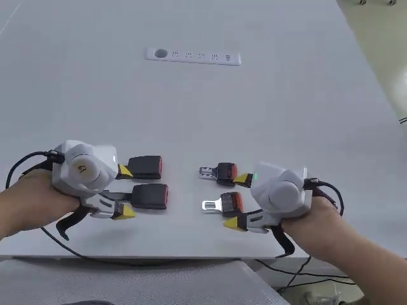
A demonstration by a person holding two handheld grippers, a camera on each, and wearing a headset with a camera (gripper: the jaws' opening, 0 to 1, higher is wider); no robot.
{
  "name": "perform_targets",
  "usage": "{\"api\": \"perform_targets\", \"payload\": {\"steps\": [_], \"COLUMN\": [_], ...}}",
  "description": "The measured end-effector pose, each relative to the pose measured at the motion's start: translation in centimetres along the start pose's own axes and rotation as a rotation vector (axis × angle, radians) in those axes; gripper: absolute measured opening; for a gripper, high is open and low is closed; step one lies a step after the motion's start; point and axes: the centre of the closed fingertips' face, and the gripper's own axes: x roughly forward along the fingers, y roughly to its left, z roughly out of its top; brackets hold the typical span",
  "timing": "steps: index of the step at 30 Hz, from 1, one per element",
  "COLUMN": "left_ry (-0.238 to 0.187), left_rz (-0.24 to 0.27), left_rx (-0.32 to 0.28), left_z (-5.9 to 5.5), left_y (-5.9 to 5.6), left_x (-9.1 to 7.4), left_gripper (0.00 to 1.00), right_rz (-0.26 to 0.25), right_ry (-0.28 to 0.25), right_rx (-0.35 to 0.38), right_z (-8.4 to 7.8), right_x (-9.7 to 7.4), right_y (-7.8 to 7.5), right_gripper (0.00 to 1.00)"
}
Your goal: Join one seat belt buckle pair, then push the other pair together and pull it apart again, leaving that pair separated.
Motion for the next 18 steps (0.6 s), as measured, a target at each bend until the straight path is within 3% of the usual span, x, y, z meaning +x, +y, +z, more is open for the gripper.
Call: {"api": "perform_targets", "payload": {"steps": [10, 13, 18], "left_ry": [0.04, 0.058, 0.071], "left_rz": [-0.063, -0.074, -0.096], "left_rx": [0.057, 0.076, 0.088], "left_z": [0.3, -0.1, 0.0], "left_y": [0.1, 0.3, 0.2], "left_x": [2.1, 2.8, 3.1], "left_gripper": [0.44, 0.43, 0.42], "right_rz": [0.042, 0.067, 0.113], "right_ry": [0.049, 0.07, 0.096], "right_rx": [-0.067, -0.079, -0.103], "right_z": [-1.1, -1.6, -2.3], "right_x": [0.8, 1.1, 1.3], "right_y": [-1.1, -1.2, -0.8], "right_gripper": [0.47, 0.45, 0.41]}}
